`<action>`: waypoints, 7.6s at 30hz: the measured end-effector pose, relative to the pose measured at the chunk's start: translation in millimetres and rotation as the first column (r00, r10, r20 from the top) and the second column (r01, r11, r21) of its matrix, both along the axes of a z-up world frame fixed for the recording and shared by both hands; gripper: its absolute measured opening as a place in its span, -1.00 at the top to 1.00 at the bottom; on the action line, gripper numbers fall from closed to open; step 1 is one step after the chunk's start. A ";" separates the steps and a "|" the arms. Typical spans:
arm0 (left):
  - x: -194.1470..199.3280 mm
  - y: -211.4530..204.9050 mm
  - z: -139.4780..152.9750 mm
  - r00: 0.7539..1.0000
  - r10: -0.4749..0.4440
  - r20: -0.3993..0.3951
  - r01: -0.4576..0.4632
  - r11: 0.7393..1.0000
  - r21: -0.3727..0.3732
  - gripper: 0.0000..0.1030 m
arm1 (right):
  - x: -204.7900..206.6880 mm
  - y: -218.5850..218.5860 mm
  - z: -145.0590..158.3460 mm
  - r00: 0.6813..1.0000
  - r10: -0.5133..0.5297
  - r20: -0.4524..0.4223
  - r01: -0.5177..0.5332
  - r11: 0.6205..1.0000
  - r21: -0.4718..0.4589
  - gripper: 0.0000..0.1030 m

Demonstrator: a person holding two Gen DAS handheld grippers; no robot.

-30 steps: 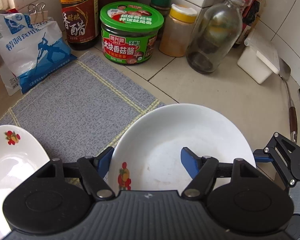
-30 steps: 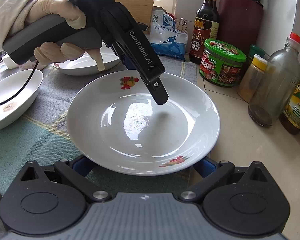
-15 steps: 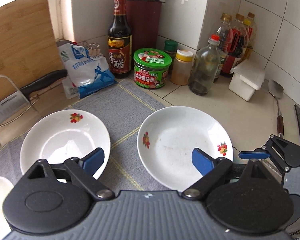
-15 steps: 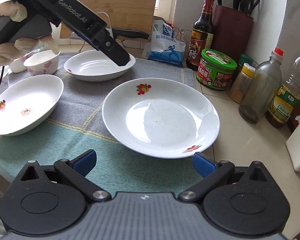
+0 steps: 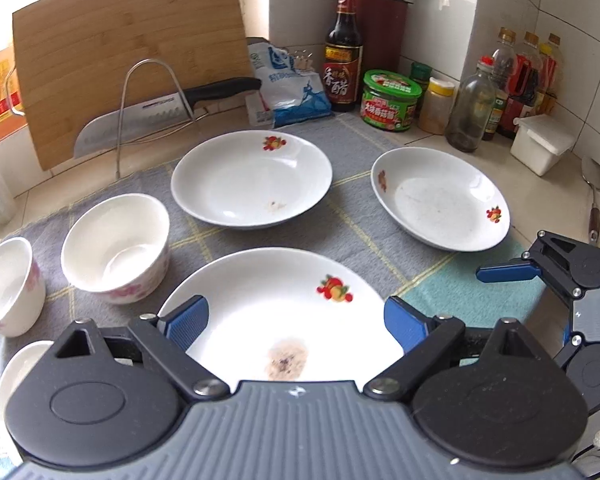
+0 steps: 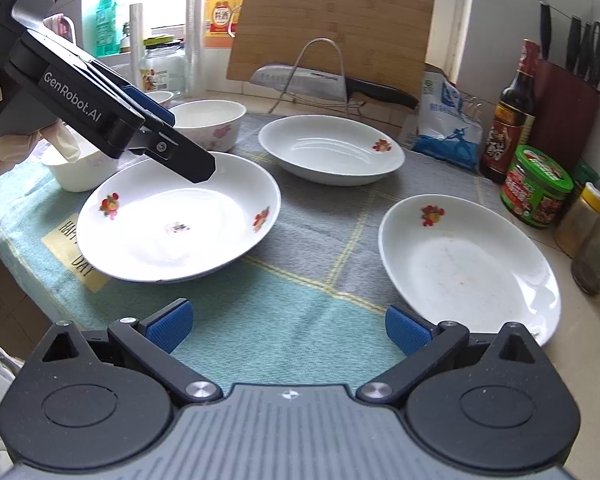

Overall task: Organize plates and bowls
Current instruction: 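Grasp the rim of the large brown-stained white plate with the left tool, then lift the stained plate onto another white plate and open the left tool, then move the right tool to the rim of a white flower-print plate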

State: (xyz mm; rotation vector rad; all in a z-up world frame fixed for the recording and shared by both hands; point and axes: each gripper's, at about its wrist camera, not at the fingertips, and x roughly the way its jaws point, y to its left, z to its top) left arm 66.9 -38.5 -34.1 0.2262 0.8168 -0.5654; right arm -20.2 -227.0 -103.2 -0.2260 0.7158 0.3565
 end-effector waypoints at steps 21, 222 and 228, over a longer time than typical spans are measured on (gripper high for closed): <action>37.7 30.1 -17.1 0.995 0.030 -0.098 -0.021 0.996 0.086 -0.82 | 22.8 53.0 -33.1 0.988 0.151 -0.014 -0.150 0.988 0.039 -1.00; 88.7 -74.6 -94.5 0.949 0.306 0.073 -0.306 0.952 -0.013 -1.00 | 184.0 -70.7 56.5 0.990 0.088 -0.110 -0.089 0.996 -0.004 -1.00; 92.0 -82.1 -94.5 0.937 0.340 0.085 -0.339 0.940 -0.020 -1.00 | 235.1 -64.6 49.8 0.966 0.193 -0.172 -0.193 0.981 0.015 -1.00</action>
